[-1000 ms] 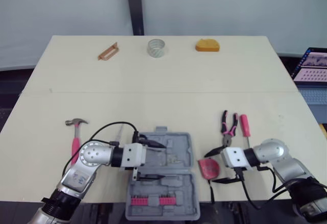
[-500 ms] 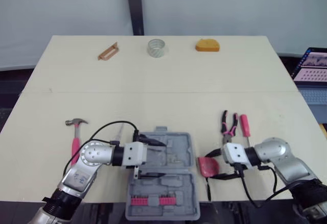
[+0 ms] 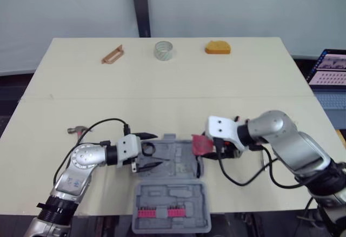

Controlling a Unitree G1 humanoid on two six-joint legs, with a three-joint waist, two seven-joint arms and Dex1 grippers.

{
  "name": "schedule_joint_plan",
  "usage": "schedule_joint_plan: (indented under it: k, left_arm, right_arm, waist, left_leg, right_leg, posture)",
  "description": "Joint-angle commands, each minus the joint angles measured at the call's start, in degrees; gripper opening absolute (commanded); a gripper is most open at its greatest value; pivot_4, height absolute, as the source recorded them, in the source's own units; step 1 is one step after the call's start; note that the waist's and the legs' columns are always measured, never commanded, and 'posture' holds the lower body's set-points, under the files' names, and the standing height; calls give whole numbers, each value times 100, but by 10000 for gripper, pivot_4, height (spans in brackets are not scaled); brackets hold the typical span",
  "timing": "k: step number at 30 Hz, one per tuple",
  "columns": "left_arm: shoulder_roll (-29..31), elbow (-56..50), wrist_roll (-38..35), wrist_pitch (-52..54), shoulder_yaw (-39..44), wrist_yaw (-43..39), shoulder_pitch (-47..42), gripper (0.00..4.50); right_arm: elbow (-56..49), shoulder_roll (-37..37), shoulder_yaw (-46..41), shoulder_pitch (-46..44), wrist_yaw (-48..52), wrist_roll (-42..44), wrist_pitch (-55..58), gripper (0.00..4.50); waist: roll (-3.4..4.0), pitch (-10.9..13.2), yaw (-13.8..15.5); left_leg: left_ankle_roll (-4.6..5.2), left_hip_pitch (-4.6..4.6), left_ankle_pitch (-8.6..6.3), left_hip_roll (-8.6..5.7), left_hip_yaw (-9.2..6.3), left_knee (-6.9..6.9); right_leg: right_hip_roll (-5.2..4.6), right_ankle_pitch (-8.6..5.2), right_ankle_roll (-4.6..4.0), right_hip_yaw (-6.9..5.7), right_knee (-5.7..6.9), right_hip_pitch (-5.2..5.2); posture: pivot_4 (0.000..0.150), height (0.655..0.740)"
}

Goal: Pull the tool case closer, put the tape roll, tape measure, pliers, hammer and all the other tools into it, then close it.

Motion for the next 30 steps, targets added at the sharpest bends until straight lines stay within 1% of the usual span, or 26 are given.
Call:
schedule_joint_plan:
  k: [1,3,8,12,30]
  left_arm:
    - [-35,-127,12,-145,1,26,33,45000]
    - [-69,-158,8,-165,-23,30,45,45000]
    - [-137,-196,12,-195,-47,60,113,45000]
    - [-162,-166,31,-236,-38,97,167,45000]
    - [-235,-149,53,-240,-56,98,124,45000]
  right_arm:
    - [137,116,659,-428,-98,-535,163,29398]
    - [204,250,957,-569,-102,-679,216,29398]
    - [431,480,1343,-700,-207,-995,228,29398]
    - [534,586,1416,-694,-242,-1122,231,29398]
    - [593,890,1667,-584,-263,-1631,-83,29398]
  waist:
    - [0,0,-7]
    - [0,0,-10]
    - [0,0,-66]
    - [0,0,-113]
    - [0,0,-112]
  left_leg:
    - [0,-1,0,0,0,-1]
    - [0,-2,0,-1,0,-1]
    - [0,-2,0,0,0,2]
    - [0,-1,0,0,0,0]
    - [-1,-1,0,0,0,0]
  right_leg:
    - [0,0,0,-1,0,0]
    - [0,0,0,-2,-2,0]
    - [0,0,0,-2,2,0]
    - [0,0,0,-2,2,-1]
    - [0,0,0,-2,2,-2]
  posture:
    - [1500,7400]
    - [1500,7400]
    - [1500,7400]
    - [1500,7400]
    - [1500,7400]
